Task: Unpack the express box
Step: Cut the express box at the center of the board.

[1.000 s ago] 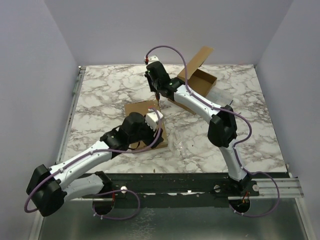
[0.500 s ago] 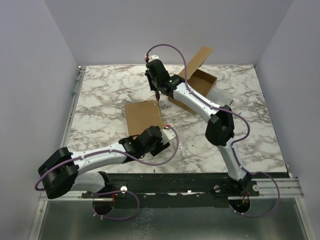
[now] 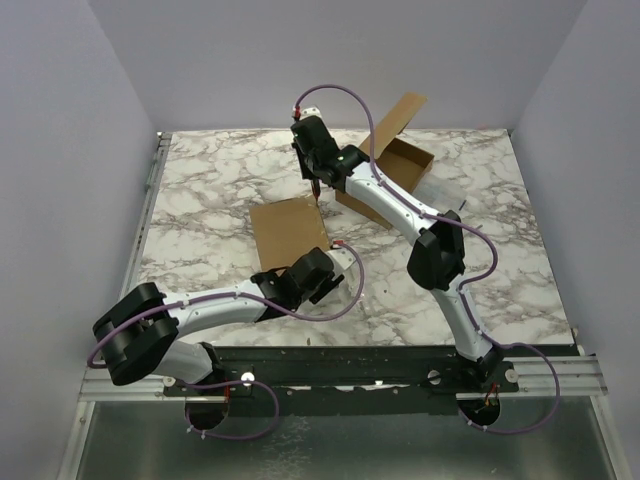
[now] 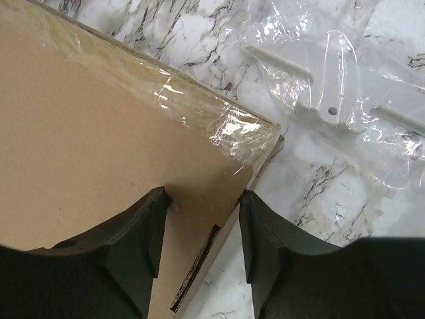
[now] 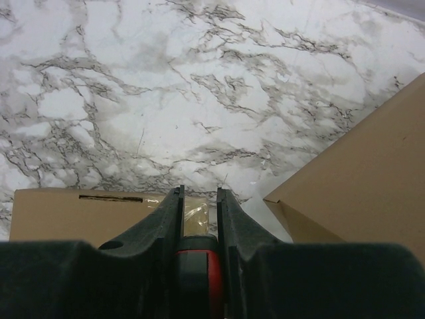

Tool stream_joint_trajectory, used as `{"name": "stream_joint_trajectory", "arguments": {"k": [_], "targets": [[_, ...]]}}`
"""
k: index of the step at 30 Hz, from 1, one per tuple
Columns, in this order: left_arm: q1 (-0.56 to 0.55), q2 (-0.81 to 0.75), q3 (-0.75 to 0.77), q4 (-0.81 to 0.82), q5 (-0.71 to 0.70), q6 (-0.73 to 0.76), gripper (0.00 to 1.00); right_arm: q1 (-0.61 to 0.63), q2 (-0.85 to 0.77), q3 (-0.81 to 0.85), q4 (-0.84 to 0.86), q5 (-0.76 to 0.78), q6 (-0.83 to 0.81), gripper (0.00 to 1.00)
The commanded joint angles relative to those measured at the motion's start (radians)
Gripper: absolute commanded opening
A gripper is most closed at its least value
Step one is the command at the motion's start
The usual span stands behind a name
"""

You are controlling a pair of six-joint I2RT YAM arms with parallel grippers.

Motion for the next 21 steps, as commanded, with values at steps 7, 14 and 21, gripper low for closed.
{"name": "stream_joint_trajectory", "arguments": {"k": [7,14,21], "targets": [[0.124,-0.014,-0.024,0.010,-0.048,-0.073,0.46,0.020,0.099,0.094,-0.381,-0.061,0.051,0.00],[0.153,0.002,-0.018,0.017,-0.038,-0.075,0.45,0.036,-0.056,-0.129,-0.298,-0.097,0.090,0.00],[0.175,0.011,-0.015,0.026,-0.030,-0.078,0.44,0.038,-0.077,-0.167,-0.317,-0.110,0.112,0.00]]}}
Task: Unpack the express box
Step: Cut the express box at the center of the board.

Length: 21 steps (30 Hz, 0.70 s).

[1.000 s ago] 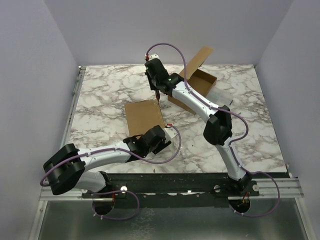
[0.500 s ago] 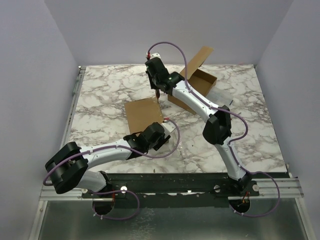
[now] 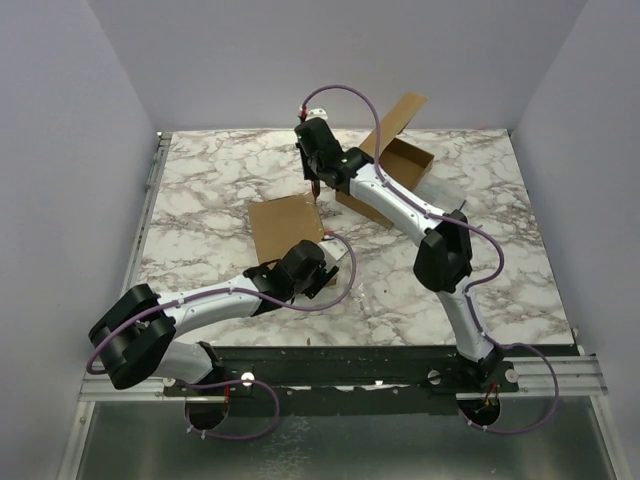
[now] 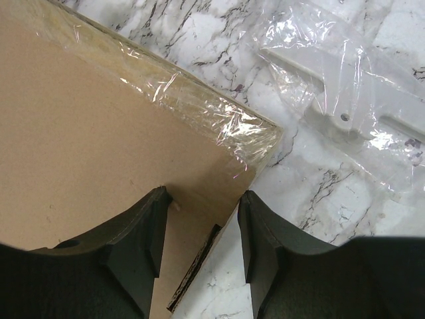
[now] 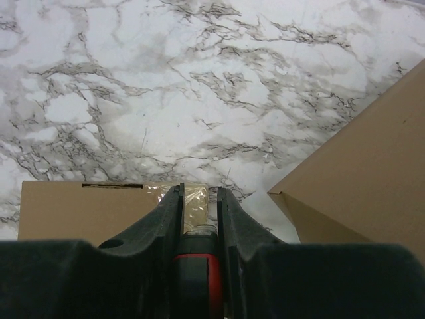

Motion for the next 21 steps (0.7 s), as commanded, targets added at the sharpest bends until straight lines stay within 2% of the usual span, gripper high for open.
{"name": "stream_joint_trajectory", "arguments": {"k": [1,5,9,13,16,19,21], "targets": [[0.083,0.028,-0.011,0.023,-0.135,-0.050,0.43,0.039,-0.053,-0.107,-0.344,-0.115,0.053,0.00],[0.089,0.036,-0.009,0.026,-0.147,-0.054,0.43,0.038,-0.119,-0.209,-0.271,-0.144,0.065,0.00],[0.092,0.041,-0.010,0.039,-0.162,-0.058,0.42,0.045,-0.074,-0.154,-0.355,-0.129,0.088,0.00],[0.091,0.044,-0.009,0.039,-0.180,-0.058,0.41,0.052,-0.203,-0.282,-0.268,-0.137,0.092,0.00],[0.097,0.056,-0.004,0.043,-0.192,-0.058,0.40,0.052,-0.189,-0.308,-0.261,-0.143,0.097,0.00],[0.104,0.061,-0.008,0.066,-0.192,-0.085,0.39,0.055,-0.147,-0.257,-0.340,-0.121,0.109,0.00],[0.105,0.057,-0.010,0.068,-0.193,-0.086,0.39,0.060,-0.184,-0.284,-0.327,-0.119,0.100,0.00]]}}
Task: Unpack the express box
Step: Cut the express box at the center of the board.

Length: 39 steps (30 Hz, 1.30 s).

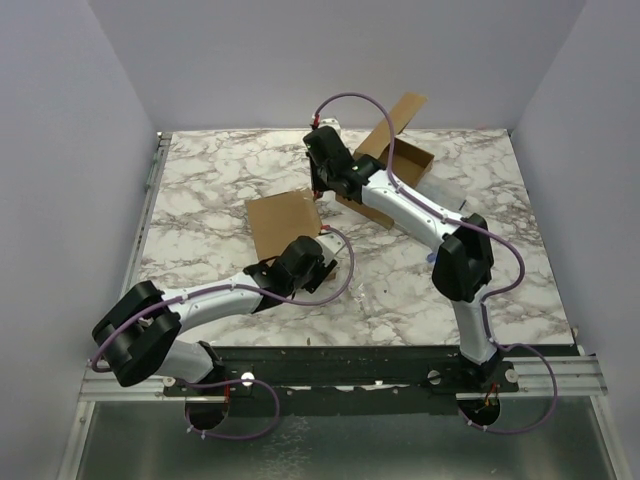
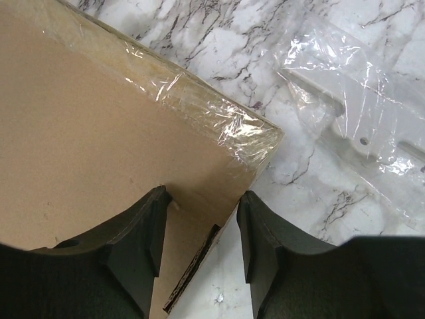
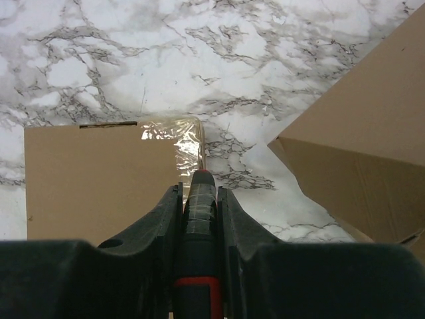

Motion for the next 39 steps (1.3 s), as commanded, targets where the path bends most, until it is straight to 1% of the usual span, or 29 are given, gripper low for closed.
{"name": "stream_joint_trajectory", "arguments": {"k": [1,3,5,7,10,14,16,18,19,20,21,24,26,27,29,32,35,37,39], "targets": [[0.075,0.032,-0.012,0.022,-0.192,-0.071,0.39,0.052,-0.029,-0.060,-0.310,-0.113,0.008,0.00],[0.075,0.031,-0.014,0.023,-0.180,-0.067,0.39,0.051,-0.021,-0.035,-0.286,-0.106,-0.005,0.00],[0.074,0.036,-0.012,0.025,-0.160,-0.063,0.38,0.051,0.054,0.091,-0.349,-0.074,-0.015,0.00],[0.071,0.035,-0.013,0.025,-0.147,-0.055,0.40,0.052,0.084,0.173,-0.385,-0.084,-0.025,0.00],[0.068,0.016,-0.024,0.029,-0.131,-0.051,0.44,0.052,0.029,0.135,-0.317,-0.110,-0.041,0.00],[0.069,-0.012,-0.023,0.028,-0.090,-0.051,0.50,0.052,-0.007,0.130,-0.319,-0.063,-0.045,0.00],[0.069,-0.049,-0.016,0.027,-0.062,-0.077,0.57,0.051,-0.049,0.112,-0.286,-0.058,-0.059,0.00],[0.069,-0.106,-0.010,0.027,0.022,-0.090,0.62,0.046,-0.102,0.079,-0.240,-0.064,-0.083,0.00],[0.070,-0.139,-0.007,0.026,0.071,-0.098,0.76,0.039,-0.124,0.070,-0.227,-0.077,-0.090,0.00],[0.072,-0.174,-0.002,0.019,0.117,-0.107,0.83,0.029,-0.146,0.058,-0.212,-0.097,-0.105,0.00],[0.072,-0.205,0.005,0.005,0.159,-0.113,0.85,0.019,-0.163,0.042,-0.190,-0.130,-0.123,0.00],[0.090,-0.291,0.026,-0.045,0.338,-0.126,0.86,-0.015,-0.190,0.003,-0.166,-0.250,-0.175,0.00],[0.108,-0.330,0.053,-0.094,0.430,-0.123,0.87,-0.020,-0.204,-0.030,-0.156,-0.260,-0.197,0.00],[0.116,-0.344,0.064,-0.115,0.447,-0.121,0.87,-0.025,-0.212,-0.048,-0.146,-0.261,-0.197,0.00],[0.125,-0.351,0.090,-0.155,0.390,-0.131,0.88,-0.032,-0.215,-0.070,-0.138,-0.251,-0.177,0.00],[0.133,-0.322,0.128,-0.186,0.329,-0.169,0.89,-0.033,-0.192,-0.077,-0.133,-0.238,-0.150,0.00],[0.134,-0.263,0.166,-0.199,0.349,-0.202,0.87,-0.030,-0.148,-0.040,-0.156,-0.225,-0.112,0.00],[0.148,-0.241,0.194,-0.206,0.312,-0.258,0.87,-0.029,-0.139,-0.027,-0.164,-0.216,-0.101,0.00],[0.209,-0.230,0.218,-0.205,0.346,-0.299,0.83,-0.028,-0.140,-0.028,-0.155,-0.212,-0.104,0.00]]}}
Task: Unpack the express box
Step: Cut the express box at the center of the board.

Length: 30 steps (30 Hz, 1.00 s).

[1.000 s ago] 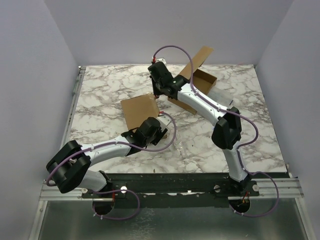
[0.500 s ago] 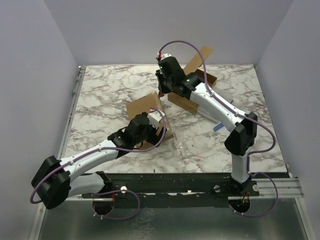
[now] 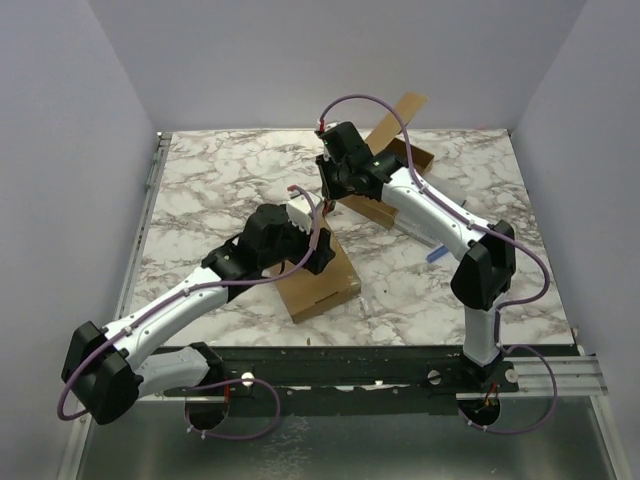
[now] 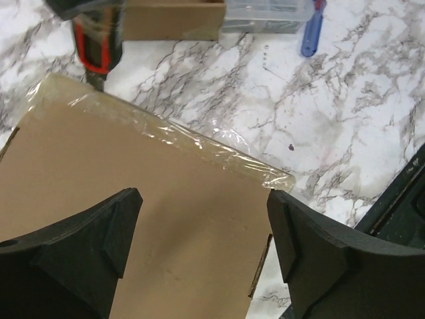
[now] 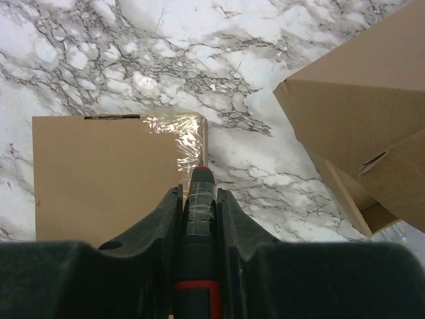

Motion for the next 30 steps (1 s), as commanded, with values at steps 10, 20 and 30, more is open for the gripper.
{"name": "stream_joint_trajectory", "arguments": {"k": [10,20,30], "targets": [[0.508,0.062,0.031,0.035,0.271,-0.344,0.60,0.008,0.093,0.168,-0.043,-0.136,0.046,0.00],[0.571,0.034,0.004,-0.068,0.138,-0.344,0.73,0.075,0.166,0.250,0.006,-0.123,0.179,0.00],[0.587,0.070,0.050,-0.025,0.254,-0.226,0.70,0.071,0.105,0.194,0.081,-0.225,0.027,0.00]]}}
